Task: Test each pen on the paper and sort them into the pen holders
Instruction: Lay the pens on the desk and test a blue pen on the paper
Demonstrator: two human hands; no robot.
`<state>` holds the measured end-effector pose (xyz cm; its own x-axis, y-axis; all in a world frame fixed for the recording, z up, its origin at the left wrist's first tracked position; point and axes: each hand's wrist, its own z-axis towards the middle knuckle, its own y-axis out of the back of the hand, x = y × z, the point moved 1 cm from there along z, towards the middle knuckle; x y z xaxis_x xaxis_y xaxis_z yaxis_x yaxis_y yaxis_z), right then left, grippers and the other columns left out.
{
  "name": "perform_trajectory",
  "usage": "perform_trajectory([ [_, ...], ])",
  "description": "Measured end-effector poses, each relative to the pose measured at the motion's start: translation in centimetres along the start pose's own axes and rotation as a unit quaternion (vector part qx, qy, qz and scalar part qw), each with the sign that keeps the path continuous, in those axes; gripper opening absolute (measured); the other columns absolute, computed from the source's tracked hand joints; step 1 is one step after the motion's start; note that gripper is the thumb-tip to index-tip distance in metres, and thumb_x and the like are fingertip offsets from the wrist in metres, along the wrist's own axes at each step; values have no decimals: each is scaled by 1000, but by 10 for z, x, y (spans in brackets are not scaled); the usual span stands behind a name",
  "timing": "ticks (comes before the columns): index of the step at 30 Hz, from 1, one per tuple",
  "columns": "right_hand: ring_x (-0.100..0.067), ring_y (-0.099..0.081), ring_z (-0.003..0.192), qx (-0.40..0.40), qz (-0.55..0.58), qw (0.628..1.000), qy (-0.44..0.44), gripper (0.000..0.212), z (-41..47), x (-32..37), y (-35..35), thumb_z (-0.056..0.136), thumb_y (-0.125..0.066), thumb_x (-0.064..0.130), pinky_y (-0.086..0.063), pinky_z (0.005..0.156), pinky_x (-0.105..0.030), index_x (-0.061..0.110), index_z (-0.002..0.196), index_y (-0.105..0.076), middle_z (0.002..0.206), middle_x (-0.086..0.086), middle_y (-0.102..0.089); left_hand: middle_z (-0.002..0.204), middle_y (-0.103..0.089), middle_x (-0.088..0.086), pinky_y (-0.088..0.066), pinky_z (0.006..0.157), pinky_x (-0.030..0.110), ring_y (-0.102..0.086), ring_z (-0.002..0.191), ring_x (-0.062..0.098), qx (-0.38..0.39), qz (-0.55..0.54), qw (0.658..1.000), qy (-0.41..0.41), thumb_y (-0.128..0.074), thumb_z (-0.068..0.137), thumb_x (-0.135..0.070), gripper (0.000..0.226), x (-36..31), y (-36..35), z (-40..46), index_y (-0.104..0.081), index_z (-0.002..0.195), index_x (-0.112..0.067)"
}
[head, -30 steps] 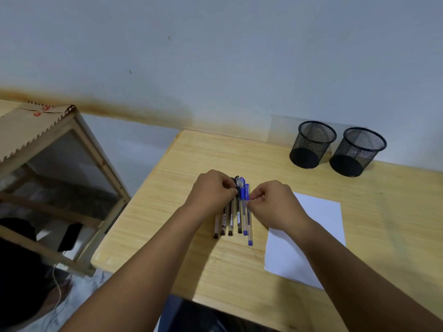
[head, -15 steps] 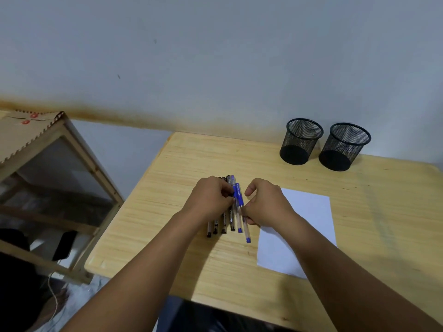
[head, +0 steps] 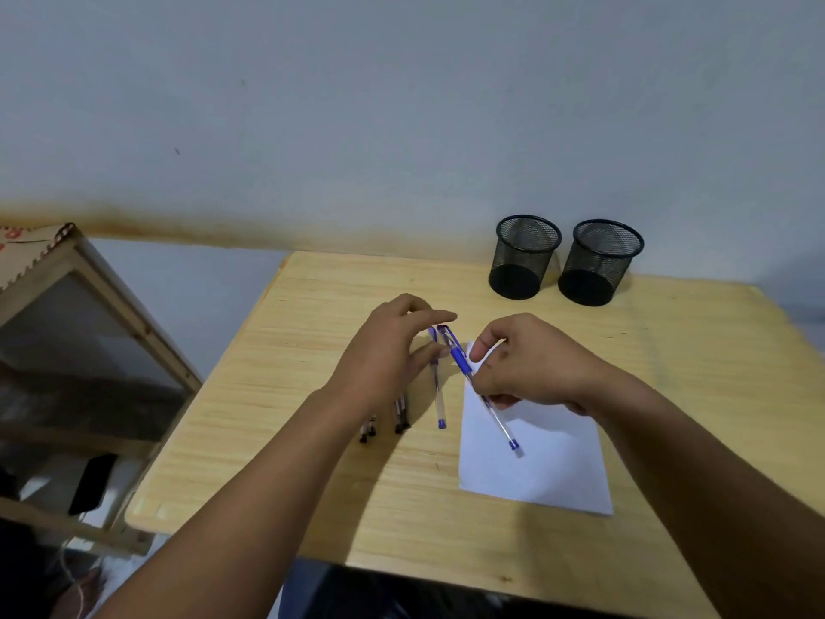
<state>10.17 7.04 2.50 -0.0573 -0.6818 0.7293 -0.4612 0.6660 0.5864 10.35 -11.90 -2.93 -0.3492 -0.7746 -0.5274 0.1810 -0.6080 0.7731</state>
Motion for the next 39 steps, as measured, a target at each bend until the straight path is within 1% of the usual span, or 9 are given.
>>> perform_trajectory([
  [4,-25,-73,70,3,-35,999,21,22,-9,-16,19,74,-72,7,-61,70,-41,19,91,-66,77,-7,-76,96,-67,-3,-51,69,36,-59,86,25,-20,49,996,-77,-76,83,-26,27,-13,-9,11,-74,110,-27],
  [8,-13,-61,65,-84,-75,991,73,14,-13,-34,32,79,-65,17,-49,59,-30,28,88,-67,77,5,-69,89,-71,0,-39,67,28,-59,80,27,-29,89,988,-119,-73,86,-28,20,-23,-15,18,-76,104,-21],
  [10,-12,-59,69,-128,-96,981,112,11,-14,-39,38,83,-67,20,-47,60,-27,27,91,-67,80,9,-65,90,-71,1,-36,68,27,-59,81,27,-20,87,989,-119,-70,89,-30,18,-29,-20,21,-76,102,-19],
  [17,-15,-60,83,-168,-203,942,209,12,-10,-49,37,91,-63,28,-51,71,-32,22,99,-71,93,6,-70,86,-69,-1,-50,68,37,-59,80,22,30,6,994,-100,-61,91,-38,25,-46,-37,26,-76,102,-20],
  [21,-11,-56,75,-202,-195,940,194,12,-6,-57,36,91,-61,35,-52,64,-34,28,94,-71,89,11,-68,85,-69,1,-50,69,38,-61,80,19,35,-21,995,-96,-63,92,-34,22,-52,-40,28,-77,101,-19],
  [26,-8,-53,72,-238,-198,936,167,11,-9,-64,28,90,-61,41,-37,51,-24,32,86,-67,85,15,-64,85,-69,3,-50,69,38,-61,80,18,53,-40,994,-90,-65,93,-27,18,-54,-41,26,-77,101,-16],
  [31,-13,-57,74,-231,-208,939,149,13,-8,-62,27,89,-59,47,-47,56,-28,36,90,-66,89,15,-64,88,-69,0,-50,71,32,-62,80,14,51,-47,995,-77,-66,93,-24,16,-46,-37,23,-77,103,-17],
  [36,-8,-59,76,-213,-158,949,169,11,1,-66,29,90,-62,38,-51,61,-31,32,93,-70,88,14,-69,86,-69,-5,-45,68,24,-60,76,8,25,-45,999,-9,-69,91,-29,16,-37,-33,23,-78,102,-23],
  [39,0,-61,69,-239,11,960,146,16,6,-78,29,91,-60,19,-48,63,-19,26,97,-74,80,14,-67,84,-66,-8,-46,67,27,-59,75,9,-32,-30,997,62,-63,94,-32,17,-28,-29,20,-77,103,-25],
])
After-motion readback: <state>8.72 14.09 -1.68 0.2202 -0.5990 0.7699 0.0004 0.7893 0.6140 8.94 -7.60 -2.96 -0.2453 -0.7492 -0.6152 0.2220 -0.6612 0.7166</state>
